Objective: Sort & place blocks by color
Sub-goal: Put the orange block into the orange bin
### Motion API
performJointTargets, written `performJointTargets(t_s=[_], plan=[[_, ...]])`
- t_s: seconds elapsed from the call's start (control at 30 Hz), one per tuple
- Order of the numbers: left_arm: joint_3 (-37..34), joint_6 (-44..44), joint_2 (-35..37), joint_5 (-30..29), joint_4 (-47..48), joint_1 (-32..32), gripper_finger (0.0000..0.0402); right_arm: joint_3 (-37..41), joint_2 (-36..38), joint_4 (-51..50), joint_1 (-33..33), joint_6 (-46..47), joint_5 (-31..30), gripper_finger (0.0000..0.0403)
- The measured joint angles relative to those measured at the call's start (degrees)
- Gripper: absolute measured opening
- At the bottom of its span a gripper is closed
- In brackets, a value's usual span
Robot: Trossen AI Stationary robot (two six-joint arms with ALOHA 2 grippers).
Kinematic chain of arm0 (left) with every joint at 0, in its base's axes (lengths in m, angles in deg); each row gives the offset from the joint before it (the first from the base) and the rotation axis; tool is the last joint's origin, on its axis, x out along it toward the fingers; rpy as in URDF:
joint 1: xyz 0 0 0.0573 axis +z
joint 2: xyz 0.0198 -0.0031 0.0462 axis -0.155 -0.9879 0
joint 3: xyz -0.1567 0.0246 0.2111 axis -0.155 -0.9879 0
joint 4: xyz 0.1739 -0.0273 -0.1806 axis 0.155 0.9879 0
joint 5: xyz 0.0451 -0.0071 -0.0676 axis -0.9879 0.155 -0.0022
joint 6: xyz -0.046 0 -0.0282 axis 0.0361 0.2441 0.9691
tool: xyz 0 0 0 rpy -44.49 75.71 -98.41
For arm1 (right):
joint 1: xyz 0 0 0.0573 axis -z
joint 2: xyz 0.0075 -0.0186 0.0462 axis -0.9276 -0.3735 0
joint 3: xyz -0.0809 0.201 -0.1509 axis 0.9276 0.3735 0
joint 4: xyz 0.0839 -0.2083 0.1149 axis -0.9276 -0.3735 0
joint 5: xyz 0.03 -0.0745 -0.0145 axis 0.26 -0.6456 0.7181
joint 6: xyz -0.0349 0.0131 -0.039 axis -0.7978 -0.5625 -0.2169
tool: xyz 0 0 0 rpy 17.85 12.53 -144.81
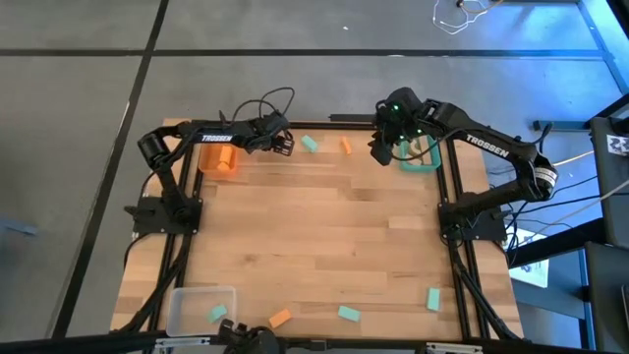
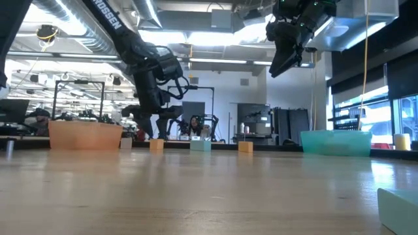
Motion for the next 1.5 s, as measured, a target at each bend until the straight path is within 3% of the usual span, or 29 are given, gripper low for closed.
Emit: performJointTargets(t_s=[0.33,0.6,1.5], plan=[[-0.03,-0.17,-2.97,1.11,0.02,0.48,0.0183,0.00,0.00,0.00,-0.01,-0.02,-0.02,0.0152],[-0.02,-7.42,-2.89,0.23,-2.70,0.48,0.0183,0.00,0.00,0.00,0.01,-0.02,-0.02,0.0152],[-0.02,-7.48,-2.89,2.55,-4.13,1.75,0.0177,0.02,0.00,0.00,0.03,0.00,-0.02,0.0152]])
